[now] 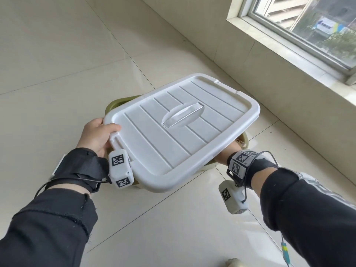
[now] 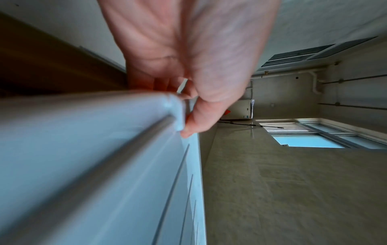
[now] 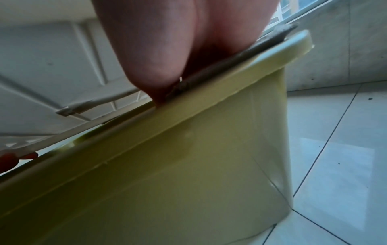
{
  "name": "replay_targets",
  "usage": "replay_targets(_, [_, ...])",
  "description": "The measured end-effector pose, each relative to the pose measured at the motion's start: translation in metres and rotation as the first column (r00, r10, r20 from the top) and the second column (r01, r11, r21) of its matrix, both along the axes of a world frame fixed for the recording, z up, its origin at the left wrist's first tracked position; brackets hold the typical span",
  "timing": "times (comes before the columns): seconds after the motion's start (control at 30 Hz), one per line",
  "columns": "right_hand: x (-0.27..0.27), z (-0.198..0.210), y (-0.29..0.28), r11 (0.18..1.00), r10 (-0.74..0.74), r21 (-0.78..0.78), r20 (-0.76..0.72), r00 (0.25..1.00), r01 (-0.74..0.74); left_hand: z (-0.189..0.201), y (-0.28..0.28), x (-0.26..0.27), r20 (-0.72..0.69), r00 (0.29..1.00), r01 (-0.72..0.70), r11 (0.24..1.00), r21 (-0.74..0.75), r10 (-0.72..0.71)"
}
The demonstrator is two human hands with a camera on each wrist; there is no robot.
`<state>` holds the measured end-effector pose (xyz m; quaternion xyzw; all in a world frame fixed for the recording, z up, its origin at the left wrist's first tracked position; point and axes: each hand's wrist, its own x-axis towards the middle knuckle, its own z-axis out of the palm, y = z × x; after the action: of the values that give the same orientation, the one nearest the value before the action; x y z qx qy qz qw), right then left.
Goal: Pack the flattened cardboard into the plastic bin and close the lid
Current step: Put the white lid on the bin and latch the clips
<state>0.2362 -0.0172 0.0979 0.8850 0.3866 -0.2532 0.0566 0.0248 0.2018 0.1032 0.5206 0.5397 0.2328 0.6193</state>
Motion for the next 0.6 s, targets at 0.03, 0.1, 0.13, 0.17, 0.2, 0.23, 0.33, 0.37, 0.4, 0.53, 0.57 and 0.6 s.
replay_targets(0.03, [0.002, -0.002, 0.0, 1.0, 0.016, 0.008, 0.041, 0.999, -0.017, -0.001, 0.002, 0.0, -0.021, 1.0, -0.001, 1.0, 0.024, 0.002])
replay_targets(0.1, [0.002, -0.006, -0.004, 0.998, 0.032, 0.045, 0.084, 0.996, -0.036, -0.001, 0.007, 0.0, -0.07, 0.997, 0.019, 0.997, 0.073, -0.014])
replay_targets(0.13, [0.002, -0.004, -0.005, 1.0, 0.007, 0.027, 0.067, 0.998, -0.009, -0.001, 0.011, -0.001, -0.097, 0.995, 0.033, 0.995, 0.094, -0.024])
replay_targets(0.17, [0.001, -0.002, -0.006, 0.999, 0.001, 0.049, 0.069, 0.998, -0.005, -0.002, 0.014, 0.001, -0.126, 0.991, 0.052, 0.992, 0.112, -0.037])
replay_targets(0.2, [0.0, 0.001, -0.008, 0.999, -0.017, 0.042, 0.062, 0.998, 0.015, -0.001, 0.017, 0.002, -0.16, 0.986, 0.07, 0.988, 0.135, -0.048])
replay_targets(0.23, [0.002, -0.002, -0.011, 0.994, 0.026, 0.099, 0.113, 0.993, -0.037, -0.002, 0.019, 0.003, -0.186, 0.981, 0.09, 0.982, 0.164, -0.059])
replay_targets(0.33, [0.005, -0.003, -0.019, 0.988, -0.005, 0.152, 0.144, 0.99, -0.017, -0.003, 0.025, 0.007, -0.258, 0.964, 0.118, 0.966, 0.232, -0.056])
replay_targets(0.37, [0.005, -0.003, -0.021, 0.987, 0.016, 0.153, 0.162, 0.987, -0.041, -0.003, 0.026, 0.008, -0.276, 0.96, 0.12, 0.962, 0.247, -0.049])
replay_targets(0.4, [0.005, -0.004, -0.025, 0.988, 0.025, 0.149, 0.164, 0.986, -0.05, -0.004, 0.028, 0.01, -0.286, 0.957, 0.115, 0.959, 0.258, -0.038])
replay_targets(0.53, [0.008, -0.006, -0.036, 0.963, 0.012, 0.264, 0.176, 0.984, -0.059, -0.006, 0.032, 0.014, -0.325, 0.946, 0.119, 0.944, 0.307, -0.013])
replay_targets(0.57, [0.009, -0.008, -0.038, 0.944, -0.004, 0.325, 0.181, 0.984, -0.056, -0.006, 0.033, 0.015, -0.337, 0.941, 0.13, 0.939, 0.318, -0.016])
replay_targets(0.6, [0.011, -0.009, -0.04, 0.915, -0.045, 0.402, 0.163, 0.986, -0.025, -0.006, 0.034, 0.016, -0.344, 0.939, 0.139, 0.936, 0.325, -0.019])
